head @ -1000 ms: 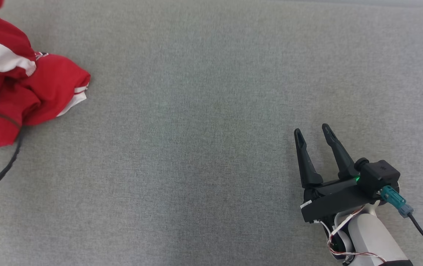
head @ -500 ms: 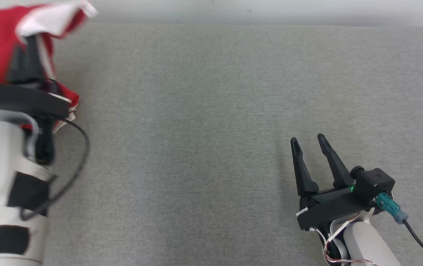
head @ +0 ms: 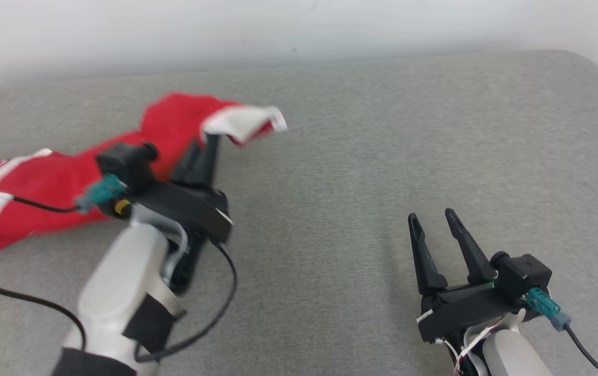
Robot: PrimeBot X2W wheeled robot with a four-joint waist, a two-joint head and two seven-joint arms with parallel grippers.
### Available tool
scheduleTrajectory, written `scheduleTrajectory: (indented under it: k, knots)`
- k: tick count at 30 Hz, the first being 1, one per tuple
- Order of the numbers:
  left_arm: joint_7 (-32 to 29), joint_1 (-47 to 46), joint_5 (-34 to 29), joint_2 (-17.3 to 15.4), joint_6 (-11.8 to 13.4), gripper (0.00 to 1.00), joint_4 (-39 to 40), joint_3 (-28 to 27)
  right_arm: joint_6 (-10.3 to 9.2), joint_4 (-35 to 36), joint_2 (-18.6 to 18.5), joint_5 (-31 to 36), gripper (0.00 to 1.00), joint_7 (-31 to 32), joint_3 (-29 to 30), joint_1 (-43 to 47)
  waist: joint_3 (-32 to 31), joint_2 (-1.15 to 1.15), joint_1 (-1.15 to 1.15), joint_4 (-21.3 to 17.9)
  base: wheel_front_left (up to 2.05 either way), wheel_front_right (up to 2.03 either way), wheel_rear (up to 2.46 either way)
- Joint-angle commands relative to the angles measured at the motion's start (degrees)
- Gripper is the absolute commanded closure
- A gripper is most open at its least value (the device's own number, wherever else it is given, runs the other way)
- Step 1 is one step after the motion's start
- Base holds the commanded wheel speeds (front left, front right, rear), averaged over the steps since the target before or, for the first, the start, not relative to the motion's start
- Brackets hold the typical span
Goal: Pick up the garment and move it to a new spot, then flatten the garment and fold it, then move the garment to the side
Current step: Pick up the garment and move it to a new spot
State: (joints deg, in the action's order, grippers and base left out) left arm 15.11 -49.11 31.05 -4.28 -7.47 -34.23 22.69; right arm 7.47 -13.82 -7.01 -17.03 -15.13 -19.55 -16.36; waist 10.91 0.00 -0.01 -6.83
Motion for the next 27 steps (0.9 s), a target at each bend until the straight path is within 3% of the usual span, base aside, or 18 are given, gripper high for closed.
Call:
scheduleTrajectory:
  k: [1, 12, 27]
  knots:
    - [0.1, 1.2, 0.9, 0.2, 0.0, 1.00, -0.1, 0.6, 0.04, 0.0, 0.1, -0.1, 0.00, 0.0, 0.0, 0.8, -1.0, 0.00, 0.01, -1.8, 0.00, 0.00, 0.00]
    - [0.1, 3.8, 7.7, 1.3, 0.0, 1.00, -0.1, 16.2, 0.04, -0.7, 0.4, -0.6, 0.00, 0.0, -1.2, 0.0, -1.2, 0.00, 0.01, -5.3, 0.00, 0.00, 0.00]
    - [0.1, 3.7, 10.9, 1.4, 0.0, 1.00, -1.0, 26.9, 0.04, -1.1, 0.8, -0.9, 0.00, 0.0, -2.2, 0.7, -1.9, 0.00, 0.01, -7.2, 0.00, 0.00, 0.00]
